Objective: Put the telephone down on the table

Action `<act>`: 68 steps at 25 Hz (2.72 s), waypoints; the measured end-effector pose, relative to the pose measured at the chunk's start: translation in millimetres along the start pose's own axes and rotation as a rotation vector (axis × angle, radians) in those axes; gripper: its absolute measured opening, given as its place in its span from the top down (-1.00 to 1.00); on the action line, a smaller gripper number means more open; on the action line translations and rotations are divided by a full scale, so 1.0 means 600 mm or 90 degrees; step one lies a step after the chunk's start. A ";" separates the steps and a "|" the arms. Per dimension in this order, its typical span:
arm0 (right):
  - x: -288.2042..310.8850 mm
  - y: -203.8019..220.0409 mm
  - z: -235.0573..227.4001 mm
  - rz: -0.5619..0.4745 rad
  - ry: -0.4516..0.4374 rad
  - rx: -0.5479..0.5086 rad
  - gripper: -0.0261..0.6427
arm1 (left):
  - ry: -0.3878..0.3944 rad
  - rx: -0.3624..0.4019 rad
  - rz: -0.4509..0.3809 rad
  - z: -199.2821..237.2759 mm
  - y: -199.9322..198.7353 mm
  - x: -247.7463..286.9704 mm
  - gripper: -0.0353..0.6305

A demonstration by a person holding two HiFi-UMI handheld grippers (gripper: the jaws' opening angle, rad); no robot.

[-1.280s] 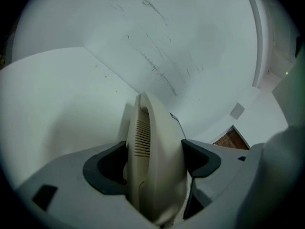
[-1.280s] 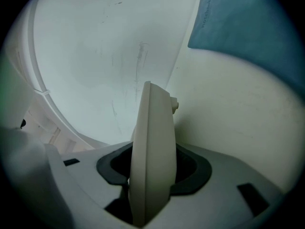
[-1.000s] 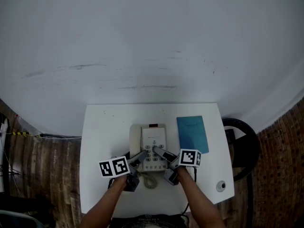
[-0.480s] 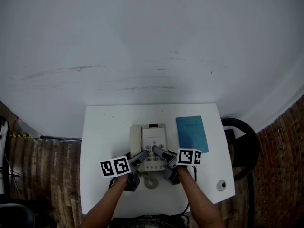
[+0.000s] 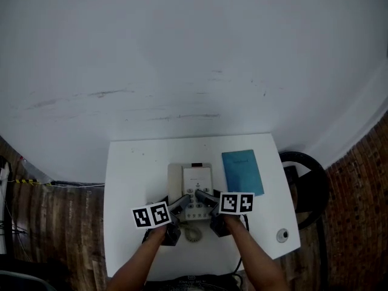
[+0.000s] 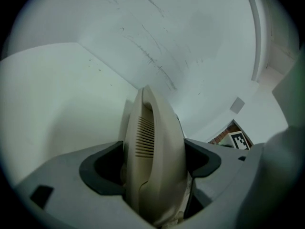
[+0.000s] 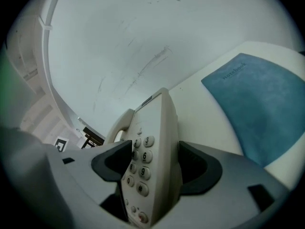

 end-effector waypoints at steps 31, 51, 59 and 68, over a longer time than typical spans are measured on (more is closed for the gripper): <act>-0.136 -0.087 0.147 -0.125 0.053 -0.237 0.65 | -0.057 0.232 -0.193 -0.155 -0.104 -0.137 -0.06; -0.248 -0.130 0.229 -0.197 -0.007 -0.447 0.92 | -0.168 0.333 -0.351 -0.270 -0.061 -0.226 0.82; -0.254 -0.123 0.228 -0.194 -0.009 -0.456 0.92 | -0.156 0.323 -0.351 -0.279 -0.054 -0.222 0.86; -0.261 -0.122 0.224 -0.199 -0.005 -0.457 0.92 | -0.154 0.314 -0.341 -0.277 -0.049 -0.213 0.86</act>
Point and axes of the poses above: the fingertips, and each gripper's own axes: x forward along the fingers, z to its left, y out of its underside, the point moved 8 cm from there along -x, backward along the fingers, and after that the axes turned 11 degrees about -y, right-handed, at the moved point
